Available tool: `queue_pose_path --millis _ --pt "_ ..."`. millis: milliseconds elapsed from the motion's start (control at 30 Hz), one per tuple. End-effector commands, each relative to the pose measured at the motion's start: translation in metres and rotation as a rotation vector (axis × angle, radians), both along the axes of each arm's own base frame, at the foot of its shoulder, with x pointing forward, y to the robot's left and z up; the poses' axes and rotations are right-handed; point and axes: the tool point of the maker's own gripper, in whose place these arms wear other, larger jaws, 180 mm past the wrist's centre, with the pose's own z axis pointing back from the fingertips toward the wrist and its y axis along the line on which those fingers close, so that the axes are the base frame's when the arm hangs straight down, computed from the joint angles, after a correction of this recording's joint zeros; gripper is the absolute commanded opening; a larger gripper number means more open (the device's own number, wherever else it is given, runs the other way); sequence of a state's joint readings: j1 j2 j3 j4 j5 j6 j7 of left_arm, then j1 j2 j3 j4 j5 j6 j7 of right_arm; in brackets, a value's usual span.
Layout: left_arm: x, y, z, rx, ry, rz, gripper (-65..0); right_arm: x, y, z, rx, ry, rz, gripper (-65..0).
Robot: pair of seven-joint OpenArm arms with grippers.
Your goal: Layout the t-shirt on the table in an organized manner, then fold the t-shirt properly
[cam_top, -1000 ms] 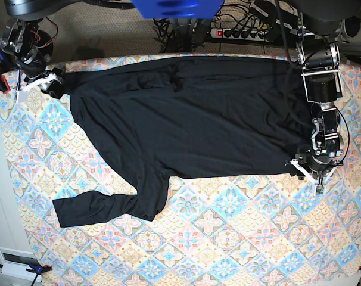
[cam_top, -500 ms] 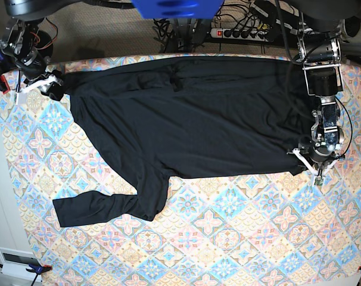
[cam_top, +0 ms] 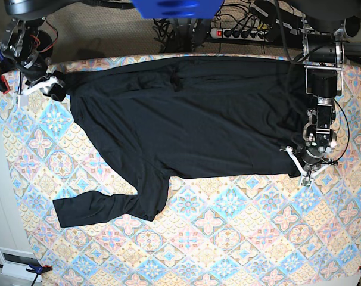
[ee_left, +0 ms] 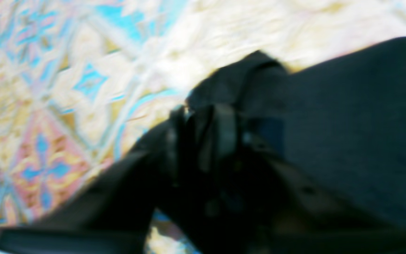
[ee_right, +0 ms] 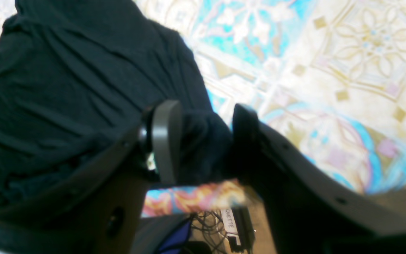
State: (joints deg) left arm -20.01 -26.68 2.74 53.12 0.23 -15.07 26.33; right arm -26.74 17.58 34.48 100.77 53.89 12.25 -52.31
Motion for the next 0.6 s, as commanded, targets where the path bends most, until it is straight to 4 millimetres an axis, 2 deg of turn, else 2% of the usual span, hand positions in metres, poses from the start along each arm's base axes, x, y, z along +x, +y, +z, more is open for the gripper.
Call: queue_pose_path --millis 0,100,233,367,433,567 --pt "0.012 0.009 0.018 0.009 -0.055 0.010 -65.0 0.011 -0.003 0.015 -0.020 -0.053 0.012 -41.2" --pt "0.020 0.017 0.034 -0.008 -0.127 0.034 -64.2 0.011 -0.003 0.015 -0.020 -0.053 0.012 -41.2" --pt "0.036 0.030 0.094 -0.090 -0.322 0.118 -65.0 0.011 -0.003 0.015 -0.020 -0.053 0.012 -41.2" --pt "0.034 0.050 0.124 -0.259 -0.411 0.248 -65.0 0.011 -0.003 0.015 -0.020 -0.055 0.012 -41.2" --pt "0.031 0.054 0.132 -0.342 -0.433 0.289 -65.0 0.011 -0.003 0.015 -0.020 -0.055 0.012 -41.2" --pt "0.026 0.049 0.124 -0.404 -0.375 0.307 -65.0 0.012 0.000 0.014 -0.016 -0.052 0.020 -41.2"
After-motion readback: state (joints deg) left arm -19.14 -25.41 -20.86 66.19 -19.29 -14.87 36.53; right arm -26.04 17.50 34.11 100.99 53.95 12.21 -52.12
